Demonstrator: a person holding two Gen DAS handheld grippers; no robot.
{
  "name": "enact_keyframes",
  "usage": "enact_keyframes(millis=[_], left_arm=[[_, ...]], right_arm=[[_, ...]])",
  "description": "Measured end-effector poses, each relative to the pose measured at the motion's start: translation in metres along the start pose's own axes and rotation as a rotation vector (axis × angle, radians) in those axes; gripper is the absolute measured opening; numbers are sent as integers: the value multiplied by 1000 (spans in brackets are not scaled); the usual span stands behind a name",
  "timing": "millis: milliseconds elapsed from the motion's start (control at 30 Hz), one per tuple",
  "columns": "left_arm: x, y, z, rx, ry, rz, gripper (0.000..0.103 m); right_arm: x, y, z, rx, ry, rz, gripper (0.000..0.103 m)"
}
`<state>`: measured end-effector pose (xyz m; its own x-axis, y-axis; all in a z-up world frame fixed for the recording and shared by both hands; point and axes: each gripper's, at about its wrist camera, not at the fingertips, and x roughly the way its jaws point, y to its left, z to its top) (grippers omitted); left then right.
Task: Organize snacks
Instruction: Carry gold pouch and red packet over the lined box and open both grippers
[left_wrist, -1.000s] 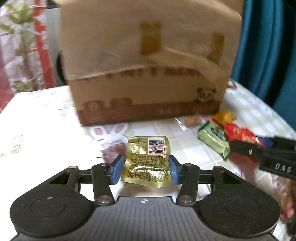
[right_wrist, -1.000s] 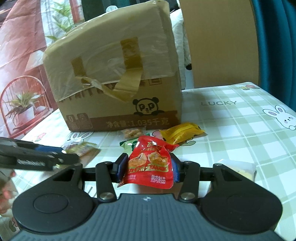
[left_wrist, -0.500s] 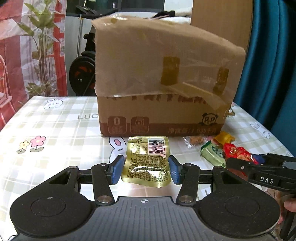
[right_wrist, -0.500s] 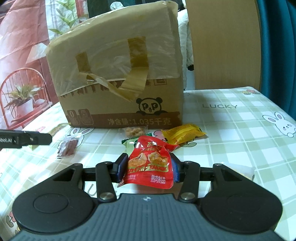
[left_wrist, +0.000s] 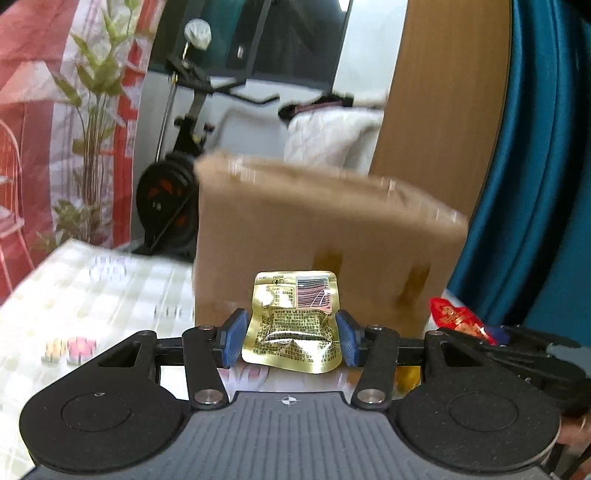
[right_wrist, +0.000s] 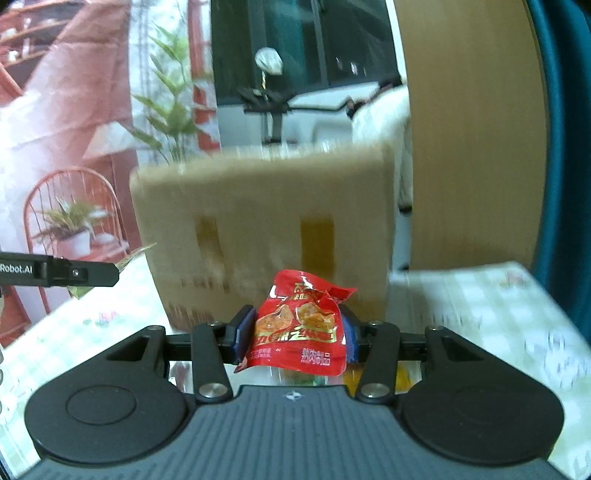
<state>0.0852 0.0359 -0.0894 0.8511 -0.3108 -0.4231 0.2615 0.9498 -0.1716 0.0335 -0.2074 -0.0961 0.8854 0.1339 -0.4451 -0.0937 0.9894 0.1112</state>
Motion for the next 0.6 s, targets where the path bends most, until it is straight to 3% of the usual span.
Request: enact_keyframes(millis=[200, 367, 600], left_arm=[[6, -8, 52, 27, -100, -1, 54], [33, -21, 93, 74, -129, -4, 54], [97, -27, 123, 134, -72, 25, 56]], right_arm=[[4, -2, 52, -19, -105, 23, 49], [20, -7, 94, -30, -166, 24, 49], [80, -8, 123, -13, -93, 6, 52]])
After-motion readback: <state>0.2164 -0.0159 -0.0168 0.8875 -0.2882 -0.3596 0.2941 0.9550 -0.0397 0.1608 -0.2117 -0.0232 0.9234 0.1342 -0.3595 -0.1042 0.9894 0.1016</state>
